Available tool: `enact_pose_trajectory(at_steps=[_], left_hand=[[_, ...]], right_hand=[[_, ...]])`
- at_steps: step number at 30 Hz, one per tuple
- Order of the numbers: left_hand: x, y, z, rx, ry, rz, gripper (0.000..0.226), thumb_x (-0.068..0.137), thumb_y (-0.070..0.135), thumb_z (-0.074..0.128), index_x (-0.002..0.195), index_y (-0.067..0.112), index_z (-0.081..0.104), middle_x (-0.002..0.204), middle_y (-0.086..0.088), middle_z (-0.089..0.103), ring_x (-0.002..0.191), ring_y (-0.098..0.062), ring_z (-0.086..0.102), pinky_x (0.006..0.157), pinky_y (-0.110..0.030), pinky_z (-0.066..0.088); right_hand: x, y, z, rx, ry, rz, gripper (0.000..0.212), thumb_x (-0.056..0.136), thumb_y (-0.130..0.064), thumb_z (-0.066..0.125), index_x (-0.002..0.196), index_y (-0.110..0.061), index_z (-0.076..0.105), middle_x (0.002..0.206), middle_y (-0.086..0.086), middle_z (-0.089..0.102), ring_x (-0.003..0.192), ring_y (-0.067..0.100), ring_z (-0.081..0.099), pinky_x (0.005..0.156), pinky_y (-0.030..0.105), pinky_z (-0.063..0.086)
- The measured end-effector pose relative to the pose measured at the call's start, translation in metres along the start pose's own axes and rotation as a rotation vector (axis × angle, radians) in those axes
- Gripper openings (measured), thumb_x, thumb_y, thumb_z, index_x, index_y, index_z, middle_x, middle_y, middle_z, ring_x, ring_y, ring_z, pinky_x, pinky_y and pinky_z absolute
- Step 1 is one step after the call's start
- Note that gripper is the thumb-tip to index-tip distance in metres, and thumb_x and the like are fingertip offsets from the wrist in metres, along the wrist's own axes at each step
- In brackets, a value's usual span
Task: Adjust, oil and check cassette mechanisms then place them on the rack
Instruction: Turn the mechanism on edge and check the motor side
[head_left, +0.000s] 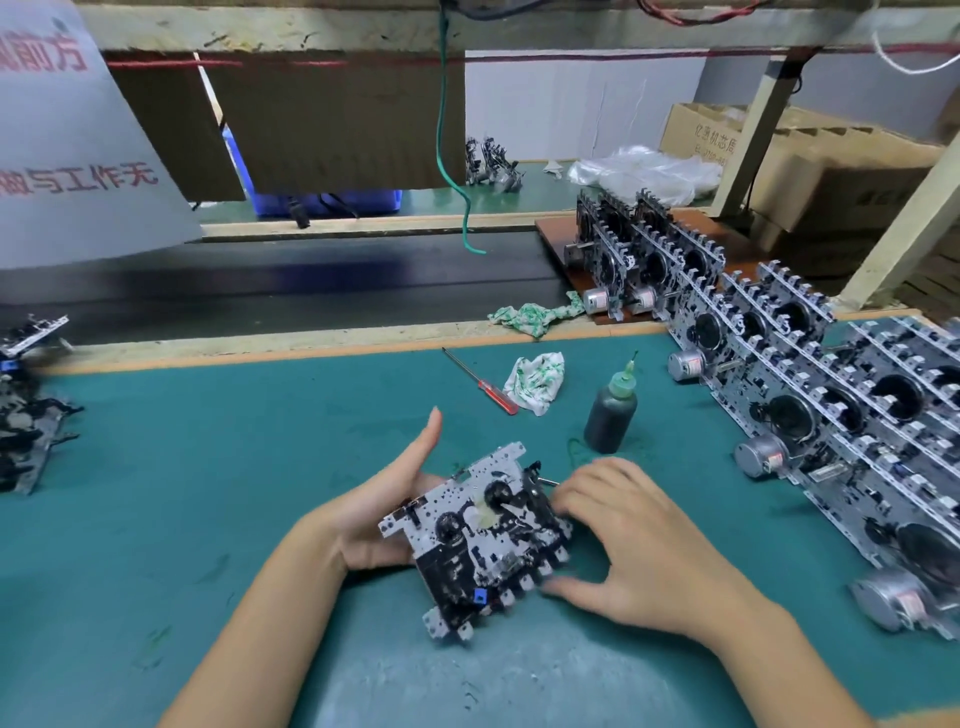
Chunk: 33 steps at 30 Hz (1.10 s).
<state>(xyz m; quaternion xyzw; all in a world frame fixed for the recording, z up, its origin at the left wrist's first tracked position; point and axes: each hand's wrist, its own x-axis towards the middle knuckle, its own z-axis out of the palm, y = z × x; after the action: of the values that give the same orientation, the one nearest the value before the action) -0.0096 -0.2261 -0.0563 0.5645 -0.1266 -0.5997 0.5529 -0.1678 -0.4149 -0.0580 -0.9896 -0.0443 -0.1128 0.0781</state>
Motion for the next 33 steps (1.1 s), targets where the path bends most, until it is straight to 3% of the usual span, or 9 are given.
enact_pose_trajectory(at_steps=[3, 5, 7, 9, 13, 17, 22, 25, 33], left_hand=[[-0.004, 0.002, -0.002, -0.016, -0.055, 0.034, 0.089, 0.069, 0.083, 0.031, 0.087, 0.006, 0.074, 0.097, -0.013, 0.070, 0.088, -0.024, 0.067, 0.079, -0.034, 0.054], [-0.013, 0.002, 0.000, 0.083, 0.080, 0.112, 0.085, 0.070, 0.078, 0.033, 0.100, 0.008, 0.071, 0.099, -0.010, 0.073, 0.087, -0.021, 0.069, 0.079, -0.036, 0.056], [-0.028, -0.001, 0.005, 0.461, 0.438, 0.200, 0.082, 0.060, 0.086, 0.043, 0.096, 0.016, 0.064, 0.082, 0.001, 0.072, 0.071, -0.013, 0.067, 0.075, -0.037, 0.056], [-0.045, -0.014, 0.014, 1.019, 0.723, 0.222, 0.083, 0.049, 0.101, 0.029, 0.082, 0.028, 0.055, 0.070, 0.009, 0.064, 0.062, -0.003, 0.058, 0.063, -0.027, 0.048], [-0.049, -0.050, 0.040, 1.514, 0.811, 0.190, 0.085, 0.036, 0.105, 0.015, 0.079, 0.040, 0.049, 0.069, 0.009, 0.060, 0.077, -0.006, 0.061, 0.058, -0.025, 0.036], [-0.041, -0.061, 0.049, 1.468, 1.021, 0.261, 0.084, 0.043, 0.100, 0.026, 0.087, 0.037, 0.058, 0.066, 0.007, 0.061, 0.081, -0.007, 0.064, 0.061, -0.023, 0.038], [-0.034, -0.066, 0.054, 1.352, 1.068, 0.566, 0.059, 0.053, 0.080, 0.045, 0.045, 0.022, 0.044, 0.034, -0.003, 0.047, 0.034, -0.024, 0.051, 0.037, -0.024, 0.036], [-0.032, -0.066, 0.054, 1.340, 1.099, 0.596, 0.058, 0.052, 0.075, 0.046, 0.040, 0.019, 0.052, 0.029, -0.004, 0.041, 0.028, -0.023, 0.047, 0.034, -0.021, 0.033], [-0.034, -0.066, 0.035, 1.465, 0.863, 0.785, 0.057, 0.062, 0.077, 0.049, 0.050, 0.024, 0.029, 0.032, 0.008, 0.035, 0.029, -0.011, 0.041, 0.034, -0.017, 0.031]], right_hand=[[-0.015, -0.002, 0.005, -0.051, 0.139, 0.021, 0.057, 0.070, -0.074, 0.049, 0.073, -0.019, 0.062, 0.079, -0.010, 0.061, 0.080, 0.014, 0.060, 0.092, 0.026, 0.033], [-0.022, -0.004, 0.007, -0.047, 0.185, 0.053, 0.057, 0.071, -0.074, 0.048, 0.070, -0.018, 0.060, 0.076, -0.009, 0.059, 0.074, 0.015, 0.059, 0.085, 0.025, 0.035], [-0.026, -0.005, 0.008, -0.033, 0.191, 0.078, 0.056, 0.073, -0.073, 0.048, 0.070, -0.018, 0.058, 0.075, -0.008, 0.057, 0.070, 0.016, 0.056, 0.076, 0.025, 0.036], [-0.027, -0.005, 0.008, -0.015, 0.172, 0.080, 0.054, 0.075, -0.070, 0.048, 0.073, -0.017, 0.058, 0.075, -0.008, 0.056, 0.068, 0.015, 0.054, 0.067, 0.024, 0.037], [-0.028, -0.011, 0.008, 0.007, 0.175, 0.087, 0.049, 0.079, -0.065, 0.047, 0.074, -0.017, 0.058, 0.069, -0.009, 0.054, 0.061, 0.012, 0.054, 0.048, 0.026, 0.043], [-0.027, -0.017, 0.012, -0.010, 0.221, 0.078, 0.048, 0.077, -0.060, 0.050, 0.063, -0.014, 0.053, 0.056, -0.006, 0.045, 0.046, 0.016, 0.046, 0.039, 0.024, 0.032], [-0.025, -0.013, 0.013, 0.086, 0.261, 0.085, 0.045, 0.076, -0.053, 0.054, 0.065, -0.009, 0.057, 0.057, -0.001, 0.045, 0.046, 0.020, 0.044, 0.039, 0.026, 0.034], [-0.028, -0.011, 0.014, 0.117, 0.232, 0.054, 0.045, 0.074, -0.055, 0.057, 0.066, -0.011, 0.056, 0.058, -0.003, 0.044, 0.048, 0.017, 0.044, 0.043, 0.026, 0.034], [-0.028, -0.015, 0.013, 0.148, 0.276, 0.107, 0.045, 0.072, -0.053, 0.057, 0.059, -0.011, 0.049, 0.054, -0.007, 0.036, 0.043, 0.014, 0.037, 0.043, 0.024, 0.030]])
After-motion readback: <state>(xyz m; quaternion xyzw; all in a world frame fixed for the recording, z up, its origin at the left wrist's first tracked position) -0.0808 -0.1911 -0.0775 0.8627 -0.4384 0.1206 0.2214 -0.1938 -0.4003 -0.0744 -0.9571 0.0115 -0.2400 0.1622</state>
